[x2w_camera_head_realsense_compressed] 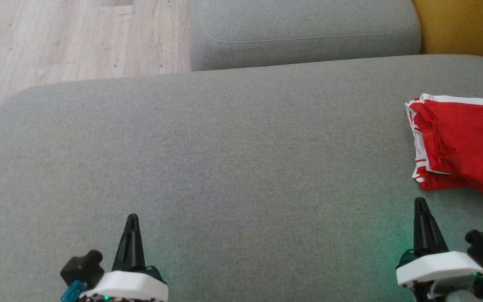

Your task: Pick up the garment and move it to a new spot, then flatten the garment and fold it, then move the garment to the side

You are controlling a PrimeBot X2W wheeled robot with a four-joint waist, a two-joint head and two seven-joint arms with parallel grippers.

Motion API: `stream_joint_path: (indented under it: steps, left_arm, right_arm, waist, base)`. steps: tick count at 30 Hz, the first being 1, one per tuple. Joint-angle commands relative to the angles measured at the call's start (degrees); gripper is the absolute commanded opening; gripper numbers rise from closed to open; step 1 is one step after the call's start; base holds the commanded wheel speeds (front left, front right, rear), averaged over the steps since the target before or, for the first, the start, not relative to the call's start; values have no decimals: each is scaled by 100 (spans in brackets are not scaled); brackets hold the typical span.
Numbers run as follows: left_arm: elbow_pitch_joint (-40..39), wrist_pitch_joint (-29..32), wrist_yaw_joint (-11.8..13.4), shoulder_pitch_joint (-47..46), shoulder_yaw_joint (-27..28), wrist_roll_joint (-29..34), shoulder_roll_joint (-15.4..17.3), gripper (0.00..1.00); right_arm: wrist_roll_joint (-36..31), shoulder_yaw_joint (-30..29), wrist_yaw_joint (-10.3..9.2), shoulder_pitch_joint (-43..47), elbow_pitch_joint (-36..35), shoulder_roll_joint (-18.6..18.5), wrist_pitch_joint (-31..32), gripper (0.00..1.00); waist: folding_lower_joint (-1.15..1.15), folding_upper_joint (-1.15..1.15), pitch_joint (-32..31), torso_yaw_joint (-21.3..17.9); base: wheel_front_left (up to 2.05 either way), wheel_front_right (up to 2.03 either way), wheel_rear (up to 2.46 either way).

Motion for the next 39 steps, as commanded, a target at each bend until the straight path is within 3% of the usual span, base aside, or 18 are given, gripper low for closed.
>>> stream_joint_path:
  steps: [1,39]
  left_arm:
    - [-212,30,-61,-286,112,-148,8,0]
    - [-361,686,-294,-401,717,-2488,18,0]
  right_arm:
    - [176,-23,-1,-264,-210,-13,30,0]
    - [2718,-176,-2,-465,-317,-24,673,0]
  waist:
    - [0,0,0,0]
    - [0,0,-11,-7]
  base:
    - [0,0,0]
    - [0,0,0]
